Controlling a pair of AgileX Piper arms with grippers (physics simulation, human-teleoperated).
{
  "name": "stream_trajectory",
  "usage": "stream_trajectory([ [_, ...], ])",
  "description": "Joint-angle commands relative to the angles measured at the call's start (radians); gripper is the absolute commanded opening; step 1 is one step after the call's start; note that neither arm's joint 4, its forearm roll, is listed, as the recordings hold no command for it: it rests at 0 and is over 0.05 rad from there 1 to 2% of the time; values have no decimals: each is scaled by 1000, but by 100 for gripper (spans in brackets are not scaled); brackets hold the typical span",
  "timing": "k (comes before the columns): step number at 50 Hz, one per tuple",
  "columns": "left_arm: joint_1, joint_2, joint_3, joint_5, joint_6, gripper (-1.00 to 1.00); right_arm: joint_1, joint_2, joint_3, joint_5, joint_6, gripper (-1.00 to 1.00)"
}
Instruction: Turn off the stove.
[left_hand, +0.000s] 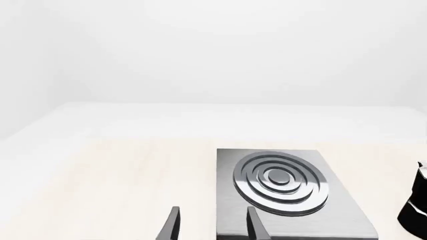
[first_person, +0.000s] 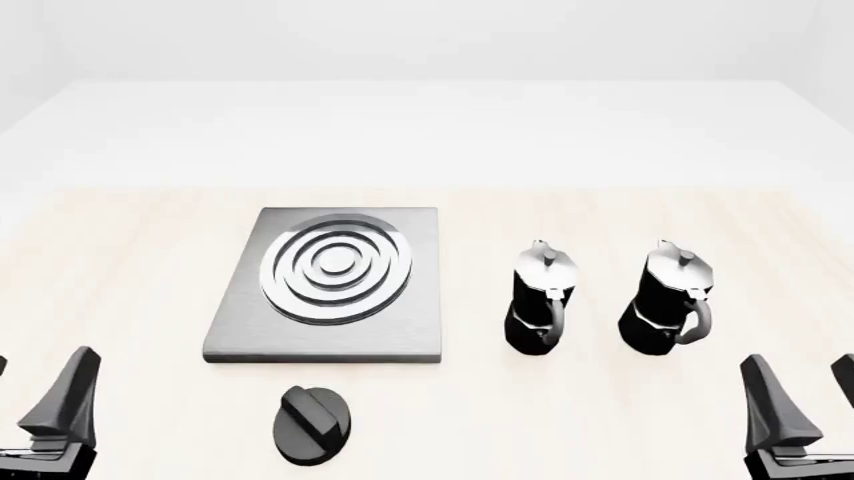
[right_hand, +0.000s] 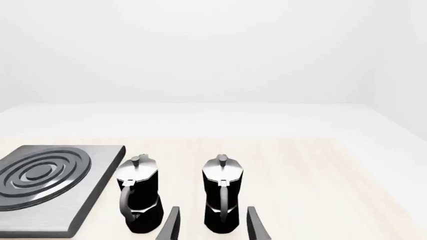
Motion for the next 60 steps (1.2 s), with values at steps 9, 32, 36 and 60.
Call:
stream_trajectory([
  [9, -10, 6, 51, -54, 6, 100, 2, 7, -2, -1, 0, 100],
  [32, -52, 226, -86, -71, -22, 100, 1, 4, -1, 0, 4, 100],
  [36, -91, 272, -135, -26, -6, 100, 2, 4, -1, 0, 6, 100],
  [60, -178, 532, -222, 174, 143, 100, 4, 7, -1, -3, 12, 100],
])
